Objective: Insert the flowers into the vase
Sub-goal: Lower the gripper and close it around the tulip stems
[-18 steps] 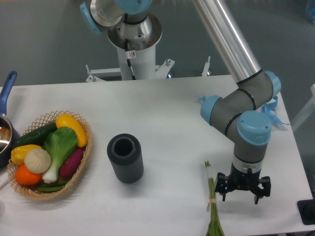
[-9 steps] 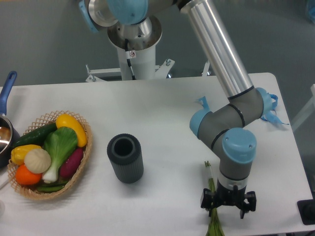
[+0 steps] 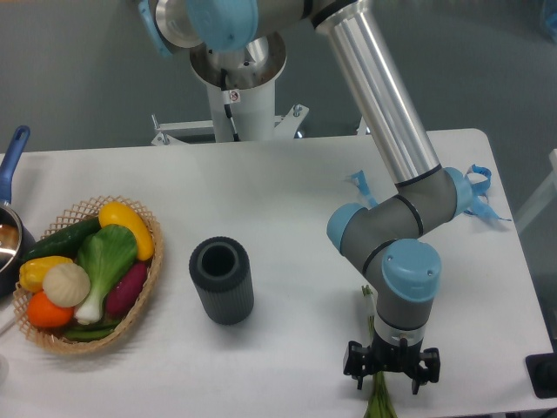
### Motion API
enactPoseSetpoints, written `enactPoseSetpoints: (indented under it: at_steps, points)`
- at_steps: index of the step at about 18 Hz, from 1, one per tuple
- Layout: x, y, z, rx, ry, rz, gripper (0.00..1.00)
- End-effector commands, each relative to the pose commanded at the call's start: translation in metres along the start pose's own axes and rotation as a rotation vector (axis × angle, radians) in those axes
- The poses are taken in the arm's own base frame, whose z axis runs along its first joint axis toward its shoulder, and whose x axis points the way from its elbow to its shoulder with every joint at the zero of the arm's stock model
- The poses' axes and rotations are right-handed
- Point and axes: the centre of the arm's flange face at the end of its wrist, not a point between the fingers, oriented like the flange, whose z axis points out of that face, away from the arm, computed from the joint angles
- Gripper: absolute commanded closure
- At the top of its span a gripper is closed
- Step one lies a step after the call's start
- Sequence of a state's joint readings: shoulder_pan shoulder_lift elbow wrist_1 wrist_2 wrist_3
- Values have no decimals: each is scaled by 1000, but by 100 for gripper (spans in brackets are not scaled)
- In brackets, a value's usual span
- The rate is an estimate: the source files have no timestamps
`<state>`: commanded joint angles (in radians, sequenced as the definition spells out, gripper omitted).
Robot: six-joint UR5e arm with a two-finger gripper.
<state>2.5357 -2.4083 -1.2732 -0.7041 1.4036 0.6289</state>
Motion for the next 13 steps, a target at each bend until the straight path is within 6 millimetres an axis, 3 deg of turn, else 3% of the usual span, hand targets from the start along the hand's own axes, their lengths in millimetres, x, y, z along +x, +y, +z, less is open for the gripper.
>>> enactPoseSetpoints:
  at_steps: [11, 13]
  points:
    - [-1, 3, 13, -18, -3, 3, 41]
    - [0, 3, 13, -23, -10, 4, 58]
